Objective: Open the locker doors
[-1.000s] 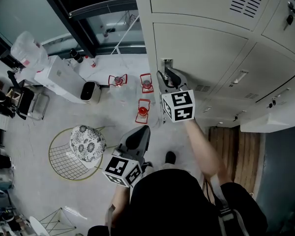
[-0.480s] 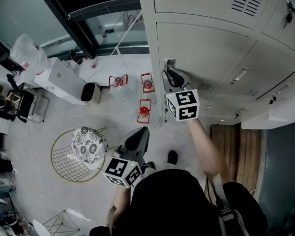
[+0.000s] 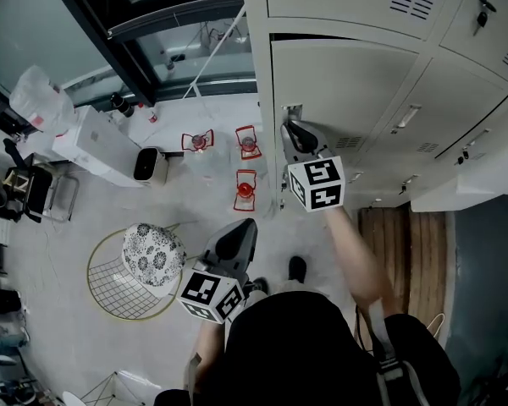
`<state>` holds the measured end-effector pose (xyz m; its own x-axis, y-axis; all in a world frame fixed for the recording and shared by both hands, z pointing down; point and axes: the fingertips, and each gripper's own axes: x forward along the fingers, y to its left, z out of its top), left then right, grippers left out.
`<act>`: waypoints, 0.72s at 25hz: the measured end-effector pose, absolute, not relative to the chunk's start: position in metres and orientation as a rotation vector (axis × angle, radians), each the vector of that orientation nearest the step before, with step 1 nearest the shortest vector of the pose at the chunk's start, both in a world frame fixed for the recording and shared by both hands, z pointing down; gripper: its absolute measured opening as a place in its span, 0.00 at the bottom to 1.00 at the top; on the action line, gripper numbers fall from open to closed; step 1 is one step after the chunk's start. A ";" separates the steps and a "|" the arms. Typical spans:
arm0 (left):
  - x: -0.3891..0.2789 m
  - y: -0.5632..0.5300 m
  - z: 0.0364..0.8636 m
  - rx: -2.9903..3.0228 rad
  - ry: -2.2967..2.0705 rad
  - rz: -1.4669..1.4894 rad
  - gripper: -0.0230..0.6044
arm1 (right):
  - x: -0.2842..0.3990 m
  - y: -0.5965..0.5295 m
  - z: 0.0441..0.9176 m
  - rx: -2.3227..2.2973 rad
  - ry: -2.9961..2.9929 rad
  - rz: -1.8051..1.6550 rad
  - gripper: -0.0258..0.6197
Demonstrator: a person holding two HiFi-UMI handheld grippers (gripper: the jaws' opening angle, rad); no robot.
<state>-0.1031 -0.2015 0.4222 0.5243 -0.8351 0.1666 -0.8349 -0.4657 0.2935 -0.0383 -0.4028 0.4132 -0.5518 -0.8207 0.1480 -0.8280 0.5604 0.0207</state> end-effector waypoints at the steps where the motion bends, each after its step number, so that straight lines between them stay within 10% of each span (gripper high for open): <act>1: -0.104 -0.200 0.422 2.436 -1.375 -0.002 0.07 | -0.038 -0.400 0.413 1.413 -2.645 0.075 0.07; 18: -0.096 -0.168 0.422 2.547 -1.165 0.001 0.07 | -0.016 -0.337 0.412 1.387 -2.655 0.047 0.08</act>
<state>-0.0960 -0.1680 0.4223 0.6638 -0.7348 0.1396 -0.7350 -0.6062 0.3039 -0.0161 -0.3374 0.4117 -0.5632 -0.8138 0.1435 -0.8184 0.5733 0.0394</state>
